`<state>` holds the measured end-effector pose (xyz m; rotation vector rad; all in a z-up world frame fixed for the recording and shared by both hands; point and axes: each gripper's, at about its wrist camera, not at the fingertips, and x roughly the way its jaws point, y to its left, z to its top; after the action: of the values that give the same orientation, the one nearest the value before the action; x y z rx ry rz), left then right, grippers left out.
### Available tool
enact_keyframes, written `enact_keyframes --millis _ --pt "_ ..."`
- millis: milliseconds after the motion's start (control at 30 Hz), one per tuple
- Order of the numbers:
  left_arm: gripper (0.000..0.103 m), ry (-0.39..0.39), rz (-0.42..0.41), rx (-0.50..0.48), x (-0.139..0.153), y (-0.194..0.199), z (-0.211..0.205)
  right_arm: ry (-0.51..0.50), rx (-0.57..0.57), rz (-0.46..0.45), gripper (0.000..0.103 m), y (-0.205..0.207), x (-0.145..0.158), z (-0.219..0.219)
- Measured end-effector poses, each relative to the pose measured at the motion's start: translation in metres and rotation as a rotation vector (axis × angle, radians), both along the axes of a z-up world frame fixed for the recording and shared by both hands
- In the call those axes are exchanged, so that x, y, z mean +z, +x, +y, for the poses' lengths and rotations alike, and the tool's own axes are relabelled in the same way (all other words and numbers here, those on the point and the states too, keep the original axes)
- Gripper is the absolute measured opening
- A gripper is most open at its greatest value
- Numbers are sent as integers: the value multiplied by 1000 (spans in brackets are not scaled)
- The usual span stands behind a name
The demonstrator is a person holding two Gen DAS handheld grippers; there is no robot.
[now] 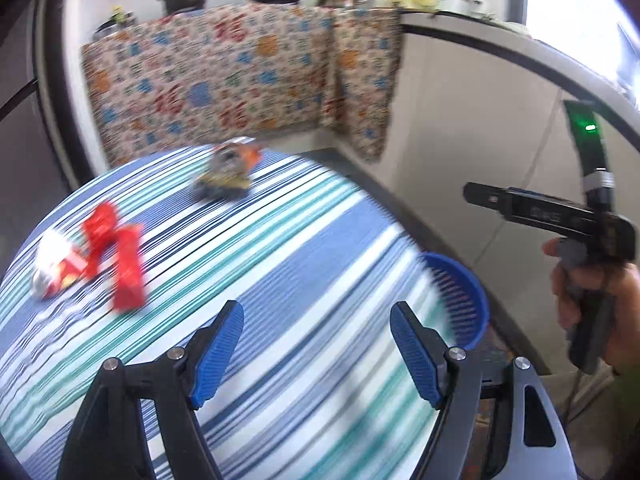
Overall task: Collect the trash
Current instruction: 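Move both tools back over the table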
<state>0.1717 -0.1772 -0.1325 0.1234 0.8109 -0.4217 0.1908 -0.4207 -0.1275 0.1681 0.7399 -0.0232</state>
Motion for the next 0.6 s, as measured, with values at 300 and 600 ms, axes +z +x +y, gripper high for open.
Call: enact_keyframes --millis 300,600 --pt "77 124 27 183 -36 7 112 -71 254 133 96 13 -40 141" --pt "81 83 91 241 -57 21 153 -115 265 190 96 44 -67 178"
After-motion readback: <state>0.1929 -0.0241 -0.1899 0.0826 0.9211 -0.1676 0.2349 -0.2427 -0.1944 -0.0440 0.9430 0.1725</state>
